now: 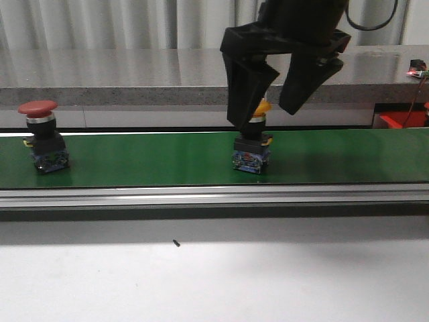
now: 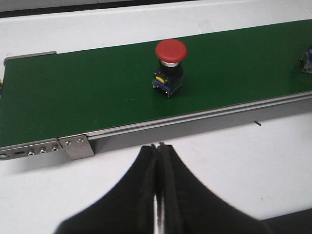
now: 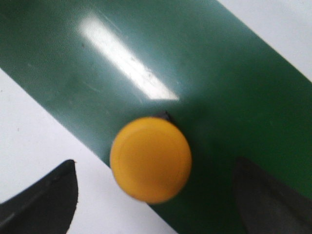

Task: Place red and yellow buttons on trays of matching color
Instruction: 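Lower the right gripper onto the yellow button on the belt and grasp, then carry the yellow button into the yellow tray and open the right gripper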

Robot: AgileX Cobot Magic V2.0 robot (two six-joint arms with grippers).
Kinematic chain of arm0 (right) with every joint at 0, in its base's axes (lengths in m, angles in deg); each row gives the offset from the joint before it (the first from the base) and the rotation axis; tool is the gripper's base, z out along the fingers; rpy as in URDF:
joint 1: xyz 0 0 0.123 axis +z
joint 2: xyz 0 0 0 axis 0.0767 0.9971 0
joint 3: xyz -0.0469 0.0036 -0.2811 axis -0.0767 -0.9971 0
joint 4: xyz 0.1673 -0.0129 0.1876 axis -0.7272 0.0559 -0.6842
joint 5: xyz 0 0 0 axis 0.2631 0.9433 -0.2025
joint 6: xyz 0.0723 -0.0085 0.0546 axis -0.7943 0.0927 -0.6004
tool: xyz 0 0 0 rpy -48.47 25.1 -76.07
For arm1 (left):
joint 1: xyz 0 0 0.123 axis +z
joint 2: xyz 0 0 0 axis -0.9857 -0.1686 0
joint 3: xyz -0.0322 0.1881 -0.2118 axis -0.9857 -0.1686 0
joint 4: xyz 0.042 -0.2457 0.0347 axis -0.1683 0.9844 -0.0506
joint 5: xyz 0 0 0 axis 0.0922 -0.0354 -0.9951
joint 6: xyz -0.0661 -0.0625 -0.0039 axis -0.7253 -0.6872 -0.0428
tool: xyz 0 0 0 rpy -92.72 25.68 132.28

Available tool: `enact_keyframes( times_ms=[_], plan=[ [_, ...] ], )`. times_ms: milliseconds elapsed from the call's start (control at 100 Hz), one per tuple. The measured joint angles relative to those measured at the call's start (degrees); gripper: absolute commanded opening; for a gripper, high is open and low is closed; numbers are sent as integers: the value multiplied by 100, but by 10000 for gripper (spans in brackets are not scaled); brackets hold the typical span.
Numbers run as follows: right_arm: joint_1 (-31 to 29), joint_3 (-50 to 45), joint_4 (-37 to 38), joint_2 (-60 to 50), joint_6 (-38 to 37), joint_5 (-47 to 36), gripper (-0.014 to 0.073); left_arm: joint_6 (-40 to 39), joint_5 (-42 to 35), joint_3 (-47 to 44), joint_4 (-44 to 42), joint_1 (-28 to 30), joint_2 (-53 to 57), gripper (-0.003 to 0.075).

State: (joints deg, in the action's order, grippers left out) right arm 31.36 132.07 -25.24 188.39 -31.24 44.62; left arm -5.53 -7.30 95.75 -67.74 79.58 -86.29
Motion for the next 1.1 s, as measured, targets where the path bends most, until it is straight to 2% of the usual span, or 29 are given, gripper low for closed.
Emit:
enact_keyframes(
  times_ms=[90, 140, 190, 310, 360, 410, 540, 780, 900, 1100],
  plan=[
    [0, 13, -14, 130, 24, -160, 628, 0, 0, 0, 0, 0, 0, -20],
    [0, 13, -14, 206, 33, -232, 583, 0, 0, 0, 0, 0, 0, -20],
    [0, 13, -1, 244, 33, -269, 482, 0, 0, 0, 0, 0, 0, -20],
    [0, 23, 11, 268, 33, -242, 125, 0, 0, 0, 0, 0, 0, -20],
    [0, 26, 32, 268, 33, -191, 17, 0, 0, 0, 0, 0, 0, -20],
    [0, 37, 44, 268, 7, -176, -47, 0, 0, 0, 0, 0, 0, -20],
    [0, 37, 173, 199, -169, -136, -66, 0, 0, 0, 0, 0, 0, -20],
    [-63, -23, 942, -417, -1389, 86, -66, 0, 0, 0, 0, 0, 0, -20],
    [-322, -292, 1256, -867, -1852, 228, -66, 0, 0, 0, 0, 0, 0, -20],
    [-1094, -1049, 1404, -1648, -2239, 360, -66, 0, 0, 0, 0, 0, 0, -20]
  ],
)
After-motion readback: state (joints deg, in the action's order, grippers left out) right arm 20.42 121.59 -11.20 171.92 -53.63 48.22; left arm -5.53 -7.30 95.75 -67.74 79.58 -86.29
